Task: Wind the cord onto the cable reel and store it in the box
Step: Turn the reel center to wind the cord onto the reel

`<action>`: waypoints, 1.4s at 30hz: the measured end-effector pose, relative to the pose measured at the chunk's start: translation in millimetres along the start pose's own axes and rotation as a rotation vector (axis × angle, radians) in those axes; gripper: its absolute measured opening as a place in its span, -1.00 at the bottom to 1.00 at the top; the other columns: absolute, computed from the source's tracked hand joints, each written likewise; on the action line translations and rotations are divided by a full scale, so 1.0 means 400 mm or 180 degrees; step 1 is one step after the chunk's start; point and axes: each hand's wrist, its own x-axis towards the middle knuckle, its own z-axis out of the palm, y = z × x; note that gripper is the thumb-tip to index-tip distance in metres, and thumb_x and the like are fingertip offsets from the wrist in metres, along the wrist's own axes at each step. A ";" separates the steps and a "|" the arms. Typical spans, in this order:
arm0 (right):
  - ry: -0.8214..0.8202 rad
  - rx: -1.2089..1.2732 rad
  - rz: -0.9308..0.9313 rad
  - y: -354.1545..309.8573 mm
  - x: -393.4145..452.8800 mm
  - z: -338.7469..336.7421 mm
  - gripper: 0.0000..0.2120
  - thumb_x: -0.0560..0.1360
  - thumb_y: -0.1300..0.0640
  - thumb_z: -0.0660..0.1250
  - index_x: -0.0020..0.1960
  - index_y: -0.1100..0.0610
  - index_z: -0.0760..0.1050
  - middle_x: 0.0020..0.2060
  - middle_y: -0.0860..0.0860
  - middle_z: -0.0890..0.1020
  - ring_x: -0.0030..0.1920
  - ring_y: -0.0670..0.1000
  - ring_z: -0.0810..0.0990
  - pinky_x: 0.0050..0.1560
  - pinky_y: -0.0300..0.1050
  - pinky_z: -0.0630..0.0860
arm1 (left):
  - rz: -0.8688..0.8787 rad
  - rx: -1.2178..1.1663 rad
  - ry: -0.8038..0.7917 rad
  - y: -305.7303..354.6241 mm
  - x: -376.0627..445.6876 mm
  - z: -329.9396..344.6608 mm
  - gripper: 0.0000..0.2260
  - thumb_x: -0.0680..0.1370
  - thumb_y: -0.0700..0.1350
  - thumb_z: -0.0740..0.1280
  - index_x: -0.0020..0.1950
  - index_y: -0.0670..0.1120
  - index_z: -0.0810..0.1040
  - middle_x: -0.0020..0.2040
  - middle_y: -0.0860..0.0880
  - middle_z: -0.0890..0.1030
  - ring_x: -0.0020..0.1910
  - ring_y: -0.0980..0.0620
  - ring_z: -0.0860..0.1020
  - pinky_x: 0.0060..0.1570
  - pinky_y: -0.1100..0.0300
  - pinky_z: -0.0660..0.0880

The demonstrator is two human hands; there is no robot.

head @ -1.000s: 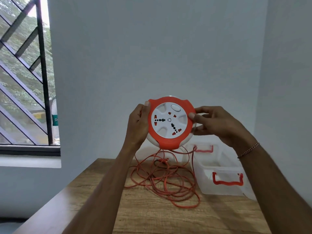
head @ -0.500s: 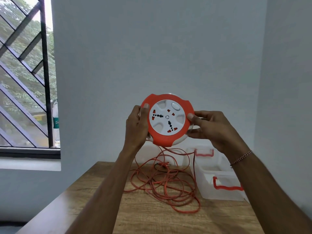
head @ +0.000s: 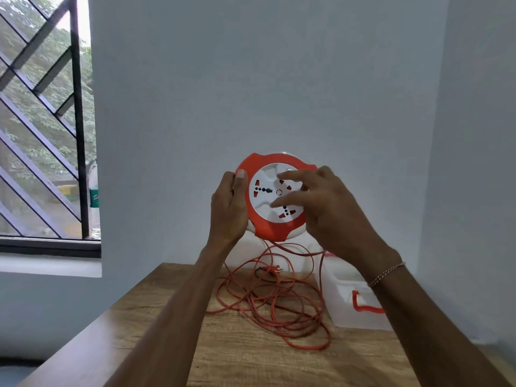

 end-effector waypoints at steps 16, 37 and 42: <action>-0.0551 -0.1385 0.0168 -0.034 -0.003 0.007 -0.47 0.30 0.02 0.56 0.23 -0.22 0.54 0.35 0.07 0.45 0.23 0.19 0.38 0.10 0.11 0.41 | 0.0039 0.0054 -0.0260 0.019 -0.020 0.021 -0.69 0.63 0.15 0.11 0.04 -0.05 0.48 -0.17 -0.02 0.64 -0.24 -0.04 0.65 -0.23 -0.03 0.66; 0.0440 -0.0586 0.0452 0.005 -0.001 0.017 -0.74 0.47 -0.02 0.39 0.14 0.02 0.63 -0.09 0.06 0.69 -0.14 -0.03 0.46 -0.23 -0.19 0.45 | -0.0082 0.0011 -0.0223 0.034 -0.023 0.015 -0.73 0.64 0.12 0.11 -0.01 -0.02 0.48 -0.18 -0.01 0.64 -0.25 -0.09 0.64 -0.25 -0.08 0.63; -0.0381 -0.0564 0.0132 -0.004 0.002 -0.002 -0.58 0.24 0.24 0.60 0.04 -0.08 0.66 0.30 0.08 0.51 0.21 0.13 0.41 -0.05 0.05 0.55 | -0.0057 0.0025 -0.0241 0.037 -0.023 0.013 -0.70 0.64 0.14 0.11 0.01 -0.06 0.48 -0.19 -0.06 0.63 -0.25 -0.13 0.63 -0.24 -0.15 0.62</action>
